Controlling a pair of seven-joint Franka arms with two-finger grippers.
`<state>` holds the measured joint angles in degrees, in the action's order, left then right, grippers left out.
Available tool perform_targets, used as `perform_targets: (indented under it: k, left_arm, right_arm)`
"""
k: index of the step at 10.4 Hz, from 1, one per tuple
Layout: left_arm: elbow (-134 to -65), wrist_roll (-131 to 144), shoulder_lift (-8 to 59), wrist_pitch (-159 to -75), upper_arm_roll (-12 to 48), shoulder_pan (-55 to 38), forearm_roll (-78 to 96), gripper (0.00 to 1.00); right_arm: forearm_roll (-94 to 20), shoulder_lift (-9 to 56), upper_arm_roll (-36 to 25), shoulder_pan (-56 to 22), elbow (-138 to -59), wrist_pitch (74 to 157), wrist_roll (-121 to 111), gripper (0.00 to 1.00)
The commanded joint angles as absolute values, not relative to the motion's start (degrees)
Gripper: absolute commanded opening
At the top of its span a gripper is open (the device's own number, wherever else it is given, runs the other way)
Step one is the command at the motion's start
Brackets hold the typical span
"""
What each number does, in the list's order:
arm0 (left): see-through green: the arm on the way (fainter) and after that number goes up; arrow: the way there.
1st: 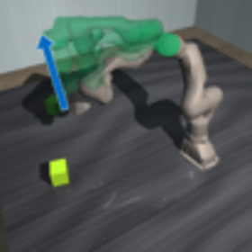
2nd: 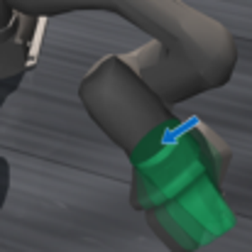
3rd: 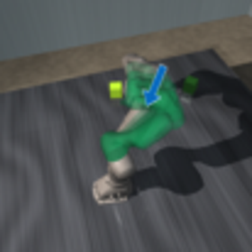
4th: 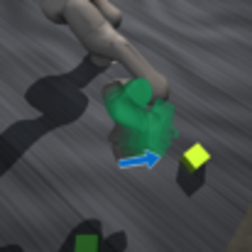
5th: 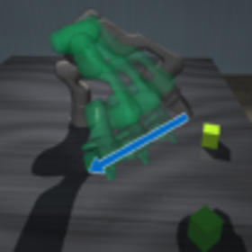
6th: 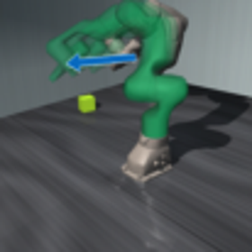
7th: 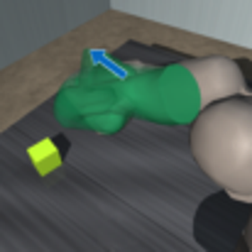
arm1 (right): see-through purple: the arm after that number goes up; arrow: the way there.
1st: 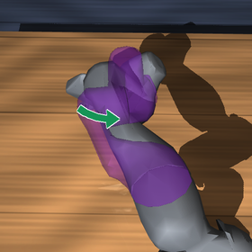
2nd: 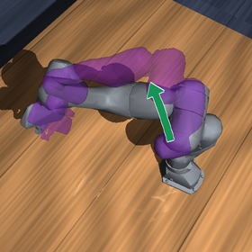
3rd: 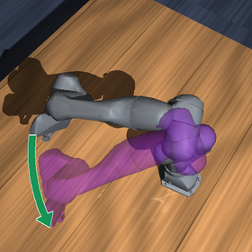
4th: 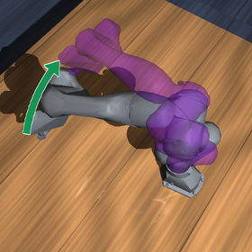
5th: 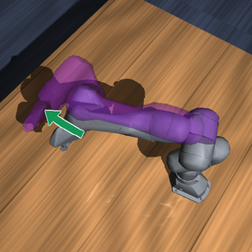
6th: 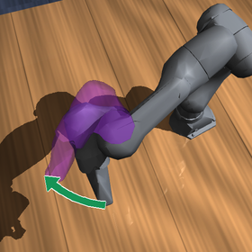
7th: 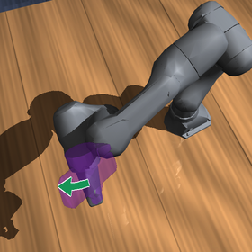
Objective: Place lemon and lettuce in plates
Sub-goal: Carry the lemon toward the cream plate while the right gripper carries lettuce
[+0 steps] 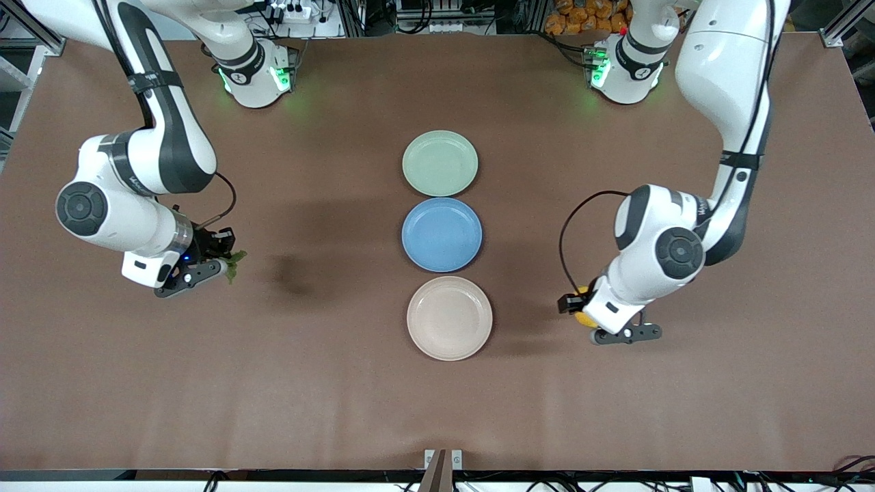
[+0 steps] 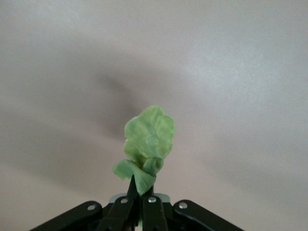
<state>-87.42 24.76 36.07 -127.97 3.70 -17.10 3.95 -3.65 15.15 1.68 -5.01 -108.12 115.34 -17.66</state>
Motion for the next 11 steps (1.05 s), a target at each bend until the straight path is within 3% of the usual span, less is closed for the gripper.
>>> perform_targets:
  k: [1, 6, 9, 11]
  left_arm:
    - [-80.87, 29.6, 40.16, -127.26, 3.25, -19.76, 5.19, 0.42]
    - [-79.37, 31.11, 42.62, -135.51, 3.34, -23.72, 9.21, 0.31]
    - [-79.19, 35.14, 44.12, -140.26, 3.34, -25.57, 10.2, 0.12]
    - [-78.58, 36.56, 44.82, -141.93, 3.34, -26.63, 10.2, 0.11]
  right_arm:
    - [-4.83, 13.89, 1.76, -7.54, -107.75, 114.08, -11.81, 0.0]
    - [-4.83, 12.13, 1.67, -19.93, -107.84, 114.0, 10.77, 0.0]
    - [-4.66, 11.16, 1.67, -29.67, -107.93, 110.49, 25.25, 0.0]
    - [-4.57, 11.95, 1.58, -36.35, -108.11, 110.65, 36.07, 0.0]
